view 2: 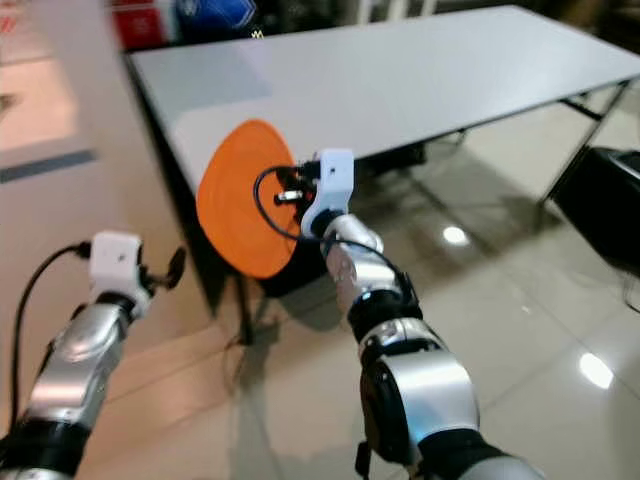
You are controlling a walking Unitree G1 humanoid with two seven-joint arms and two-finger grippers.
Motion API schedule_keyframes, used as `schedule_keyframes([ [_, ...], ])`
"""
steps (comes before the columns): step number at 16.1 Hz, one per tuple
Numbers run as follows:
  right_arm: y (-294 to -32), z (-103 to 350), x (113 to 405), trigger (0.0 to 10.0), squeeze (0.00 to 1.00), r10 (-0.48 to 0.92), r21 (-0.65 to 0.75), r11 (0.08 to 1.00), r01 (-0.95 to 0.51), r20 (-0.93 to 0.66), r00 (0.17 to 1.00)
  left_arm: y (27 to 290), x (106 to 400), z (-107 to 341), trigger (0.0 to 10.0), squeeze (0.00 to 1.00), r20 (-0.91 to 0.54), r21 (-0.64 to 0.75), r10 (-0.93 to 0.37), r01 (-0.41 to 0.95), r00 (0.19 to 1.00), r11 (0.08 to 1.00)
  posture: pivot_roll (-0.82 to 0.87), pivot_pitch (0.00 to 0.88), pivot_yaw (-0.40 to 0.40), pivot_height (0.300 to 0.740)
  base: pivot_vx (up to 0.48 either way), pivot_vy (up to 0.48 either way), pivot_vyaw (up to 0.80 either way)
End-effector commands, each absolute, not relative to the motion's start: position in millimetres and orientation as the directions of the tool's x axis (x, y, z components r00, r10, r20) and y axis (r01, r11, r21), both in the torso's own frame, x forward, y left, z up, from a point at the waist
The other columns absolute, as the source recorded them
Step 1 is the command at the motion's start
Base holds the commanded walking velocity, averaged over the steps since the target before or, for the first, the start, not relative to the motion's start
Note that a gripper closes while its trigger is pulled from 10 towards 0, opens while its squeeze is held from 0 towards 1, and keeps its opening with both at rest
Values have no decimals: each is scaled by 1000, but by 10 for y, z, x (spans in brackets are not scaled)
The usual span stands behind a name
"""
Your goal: Setting the table
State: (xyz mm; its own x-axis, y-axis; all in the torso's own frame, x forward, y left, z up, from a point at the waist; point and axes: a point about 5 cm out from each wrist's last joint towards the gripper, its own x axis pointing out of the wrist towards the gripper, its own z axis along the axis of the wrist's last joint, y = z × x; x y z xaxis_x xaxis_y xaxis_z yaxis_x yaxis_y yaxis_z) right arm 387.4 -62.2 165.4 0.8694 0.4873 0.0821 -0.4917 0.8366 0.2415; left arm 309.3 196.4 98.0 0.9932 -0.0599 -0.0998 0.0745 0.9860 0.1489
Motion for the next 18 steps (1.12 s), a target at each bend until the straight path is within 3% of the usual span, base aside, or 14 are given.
schedule_keyframes([
  [1, -755, 1829, 3926, 0, 0, 450, 204, 856, -476, 160, 878, 1876, 3075, 930, 10000, 0, -115, 170, -78, 97, 990, 981, 172, 38, -13, 740, 458, 0, 0],
  [6, -808, 1830, 3944, 0, 0, 436, 195, 867, -459, 148, 888, 1828, 3070, 910, 10000, 0, -106, 192, -57, 77, 993, 978, 170, 44, -15, 740, 458, 0, 0],
  [10, -863, 1854, 3959, 0, 0, 425, 184, 875, -448, 154, 892, 1772, 3108, 908, 10000, 0, -105, 223, -39, 62, 994, 973, 158, 46, -15, 740, 0, 0, 0],
  [13, -833, 1828, 3944, 0, 0, 430, 178, 874, -453, 151, 890, 1711, 3112, 917, 10000, 0, -105, 210, -94, 115, 990, 971, 156, 36, -11, 740, 0, 0, 0],
  [18, -778, 1950, 3949, 0, 0, 466, 118, 863, -492, 196, 863, 1570, 3109, 925, 10000, 0, -88, 278, -149, 168, 985, 946, 153, 19, -10, 740, 460, 0, 0],
])
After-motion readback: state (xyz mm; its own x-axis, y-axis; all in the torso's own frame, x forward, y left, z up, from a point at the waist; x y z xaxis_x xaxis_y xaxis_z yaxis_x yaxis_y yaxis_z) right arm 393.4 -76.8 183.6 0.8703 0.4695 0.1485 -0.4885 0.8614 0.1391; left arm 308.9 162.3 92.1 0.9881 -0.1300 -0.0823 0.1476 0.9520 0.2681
